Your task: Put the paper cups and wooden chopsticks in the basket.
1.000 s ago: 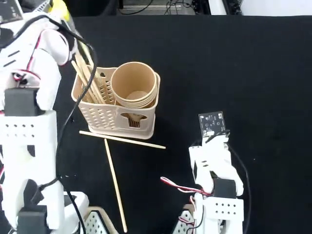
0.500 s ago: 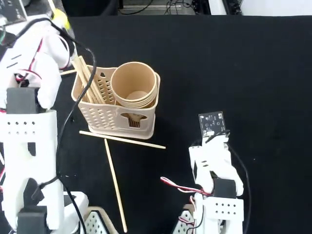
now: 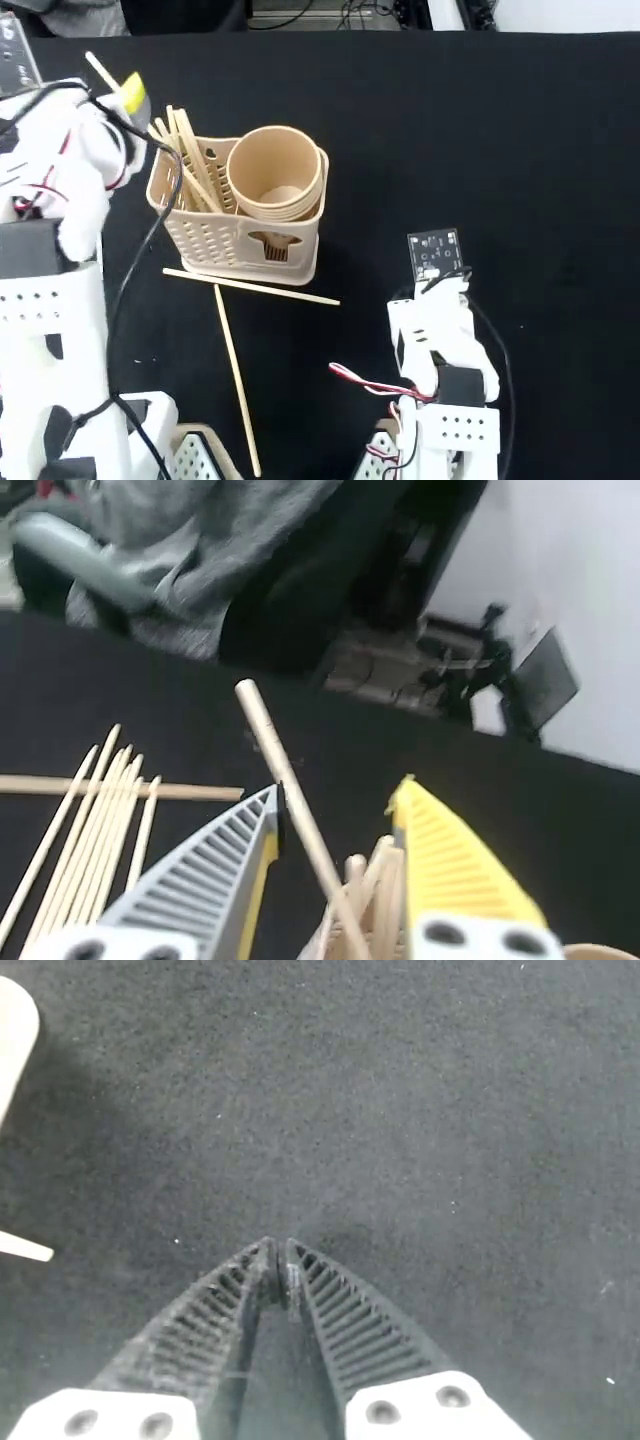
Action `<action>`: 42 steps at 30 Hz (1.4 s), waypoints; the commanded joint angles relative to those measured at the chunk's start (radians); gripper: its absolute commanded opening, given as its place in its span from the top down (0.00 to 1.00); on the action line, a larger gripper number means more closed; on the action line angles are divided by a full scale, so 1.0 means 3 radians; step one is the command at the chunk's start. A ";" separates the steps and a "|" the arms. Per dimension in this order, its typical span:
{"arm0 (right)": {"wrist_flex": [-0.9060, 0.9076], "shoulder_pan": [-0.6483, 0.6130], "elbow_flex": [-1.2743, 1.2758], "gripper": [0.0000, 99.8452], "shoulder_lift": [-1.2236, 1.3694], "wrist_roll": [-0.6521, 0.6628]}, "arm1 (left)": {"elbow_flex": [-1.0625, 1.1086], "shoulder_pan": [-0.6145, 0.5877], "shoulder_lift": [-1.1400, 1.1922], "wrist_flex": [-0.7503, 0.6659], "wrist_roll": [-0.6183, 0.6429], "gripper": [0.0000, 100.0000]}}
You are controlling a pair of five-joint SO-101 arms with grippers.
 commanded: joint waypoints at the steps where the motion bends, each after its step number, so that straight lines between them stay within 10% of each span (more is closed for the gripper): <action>1: 0.0000 0.0046 -0.0013 0.98 -0.0028 -0.0010 | -0.0627 -0.0095 0.0056 0.0450 0.0010 0.78; 8: 0.0000 0.0046 -0.0013 0.98 -0.0028 -0.0010 | -0.1430 -0.0442 0.0297 0.1120 -0.0015 0.78; 17: 0.0000 0.0046 -0.0013 0.98 -0.0028 -0.0010 | -0.1102 -0.0979 0.1227 0.0373 0.0788 0.79; 42: 0.0000 0.0046 -0.0013 0.98 -0.0028 -0.0010 | -0.2529 -0.0386 0.2854 0.1442 0.1294 0.79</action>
